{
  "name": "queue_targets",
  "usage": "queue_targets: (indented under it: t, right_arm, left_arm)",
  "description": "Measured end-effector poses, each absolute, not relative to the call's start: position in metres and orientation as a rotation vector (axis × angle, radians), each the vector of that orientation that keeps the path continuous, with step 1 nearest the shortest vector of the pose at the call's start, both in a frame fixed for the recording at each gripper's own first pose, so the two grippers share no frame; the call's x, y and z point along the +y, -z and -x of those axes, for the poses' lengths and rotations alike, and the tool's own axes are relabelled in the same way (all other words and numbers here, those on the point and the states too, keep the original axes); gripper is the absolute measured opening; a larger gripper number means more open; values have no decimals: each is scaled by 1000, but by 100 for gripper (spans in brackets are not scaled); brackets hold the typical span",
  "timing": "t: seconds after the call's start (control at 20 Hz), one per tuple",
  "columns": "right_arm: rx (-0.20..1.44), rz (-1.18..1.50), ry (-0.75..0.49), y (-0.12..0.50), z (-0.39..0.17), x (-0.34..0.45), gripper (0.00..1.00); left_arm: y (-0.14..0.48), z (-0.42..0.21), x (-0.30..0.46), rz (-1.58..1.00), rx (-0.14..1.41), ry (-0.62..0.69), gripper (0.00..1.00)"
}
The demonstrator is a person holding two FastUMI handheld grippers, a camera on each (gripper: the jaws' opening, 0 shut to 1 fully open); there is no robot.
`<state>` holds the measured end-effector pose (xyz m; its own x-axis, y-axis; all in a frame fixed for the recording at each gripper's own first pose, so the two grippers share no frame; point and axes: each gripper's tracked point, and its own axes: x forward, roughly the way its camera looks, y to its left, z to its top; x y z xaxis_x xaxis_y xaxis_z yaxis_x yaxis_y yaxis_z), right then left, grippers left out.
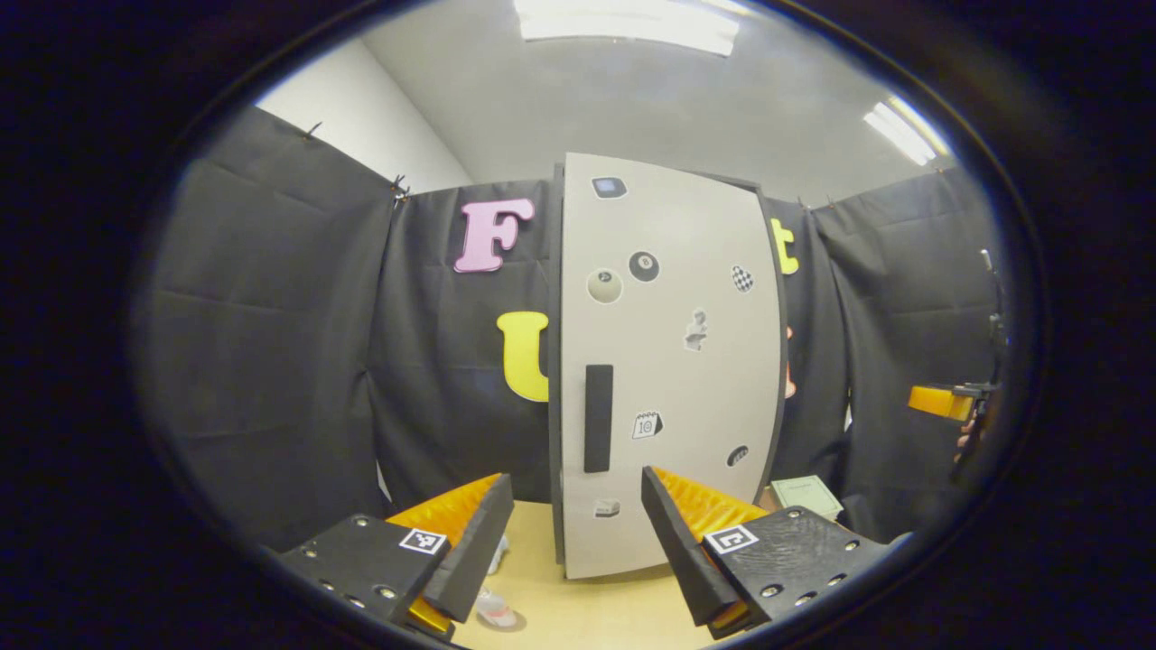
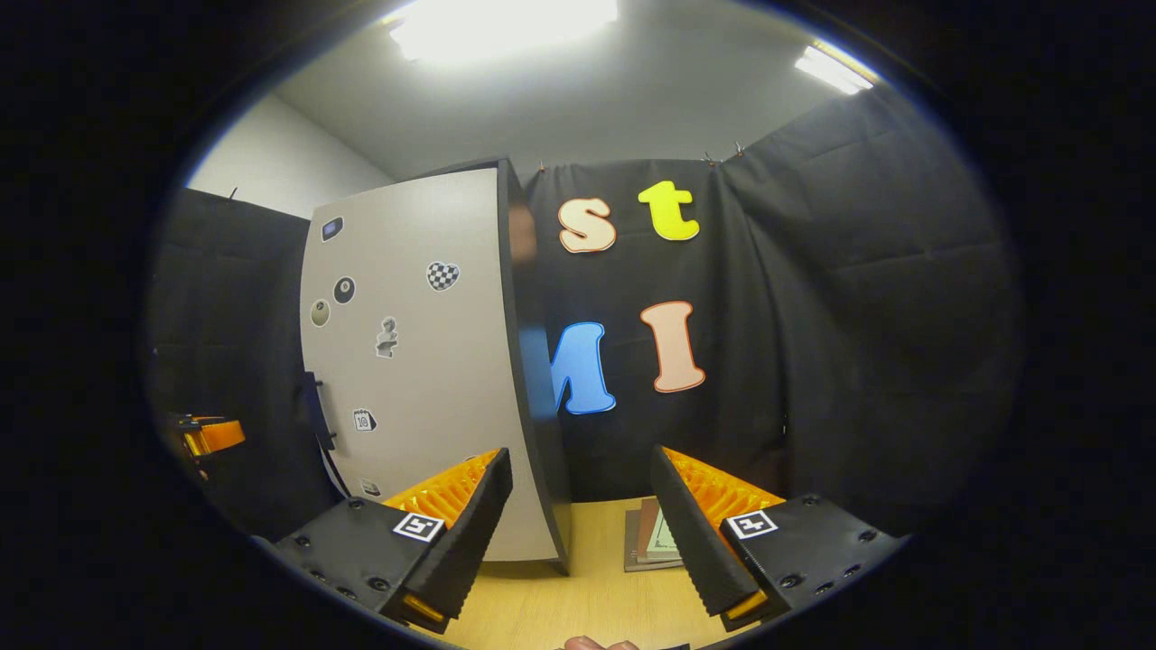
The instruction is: Open the cabinet door with the right hand, grasp the bottle in the cabinet with the left hand and place it on the coaster, then close the cabinet door with the right hand.
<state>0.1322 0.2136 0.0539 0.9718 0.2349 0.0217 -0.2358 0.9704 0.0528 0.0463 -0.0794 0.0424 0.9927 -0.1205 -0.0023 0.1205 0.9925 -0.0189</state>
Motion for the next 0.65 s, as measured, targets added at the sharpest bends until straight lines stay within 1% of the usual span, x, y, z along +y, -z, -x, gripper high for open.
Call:
queue_targets:
  t: [0.2, 0.25, 0.3, 0.45, 0.5, 0.55, 0.6, 0.65]
  right_arm:
    - [6, -58, -230, -44, -129, 221, 97]
    - [14, -63, -228, -41, -129, 224, 92]
    - [20, -66, -224, -39, -128, 226, 97]
    - [27, -54, -204, -34, -125, 230, 97]
    - [29, -49, -195, -32, -123, 231, 92]
    - [31, -46, -187, -28, -122, 231, 98]
    - [34, -43, -180, -26, -120, 232, 97]
    - [38, -40, -173, -24, -118, 233, 92]
  left_arm:
    - [-38, -41, -68, -6, 5, 110, 87]
    - [-38, -42, -61, -5, 2, 101, 86]
    - [-40, -42, -56, 2, -4, 95, 87]
    - [-41, -45, -49, 23, -29, 115, 87]
    - [-39, -45, -46, 11, -37, 124, 88]
    - [-37, -46, -42, -3, -43, 126, 87]
    - [-37, -47, -37, -15, -50, 126, 86]
    - [-36, -47, -34, -20, -54, 128, 86]
